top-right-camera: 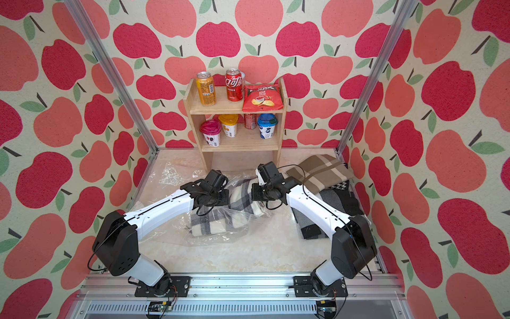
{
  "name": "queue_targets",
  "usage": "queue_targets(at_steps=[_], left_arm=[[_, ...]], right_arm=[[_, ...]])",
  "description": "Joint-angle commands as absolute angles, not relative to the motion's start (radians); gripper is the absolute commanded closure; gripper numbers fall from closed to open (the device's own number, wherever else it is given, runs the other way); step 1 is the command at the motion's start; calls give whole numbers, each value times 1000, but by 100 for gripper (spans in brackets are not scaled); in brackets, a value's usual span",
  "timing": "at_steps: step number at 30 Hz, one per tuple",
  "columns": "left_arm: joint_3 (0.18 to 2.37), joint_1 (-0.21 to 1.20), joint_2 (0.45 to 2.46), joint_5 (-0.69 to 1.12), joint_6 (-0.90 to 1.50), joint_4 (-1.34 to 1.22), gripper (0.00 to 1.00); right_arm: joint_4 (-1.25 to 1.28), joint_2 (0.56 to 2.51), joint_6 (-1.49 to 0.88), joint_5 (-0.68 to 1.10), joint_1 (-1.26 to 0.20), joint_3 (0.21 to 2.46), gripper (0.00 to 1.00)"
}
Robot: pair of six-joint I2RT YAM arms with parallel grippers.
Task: Take the scarf out of the vacuum bag
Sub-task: Take out the scarf from the vacuum bag.
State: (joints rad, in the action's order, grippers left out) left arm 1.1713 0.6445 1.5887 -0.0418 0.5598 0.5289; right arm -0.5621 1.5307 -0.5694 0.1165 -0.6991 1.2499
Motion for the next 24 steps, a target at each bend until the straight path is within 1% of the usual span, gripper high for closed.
queue_targets(at_steps=[1,6,11,15,24], left_arm=[[1237,634,1629,-36,548,549,100],[1300,631,1703,-17,547,561,100],[1309,637,1739,5,545,544,100],[1291,647,1740,20,540,518,100],[1296,710,1733,-6,499,501,100]], right_arm=[[-677,1486,-506,57,-683,1300,100],[-757,1437,-465,24,-667,1326,100],[-844,1399,-453,-31,-638,1352,100],[-899,1371,-439,-43,-578,1361,100],[-955,1325,-411,-26,-423,1367,100]])
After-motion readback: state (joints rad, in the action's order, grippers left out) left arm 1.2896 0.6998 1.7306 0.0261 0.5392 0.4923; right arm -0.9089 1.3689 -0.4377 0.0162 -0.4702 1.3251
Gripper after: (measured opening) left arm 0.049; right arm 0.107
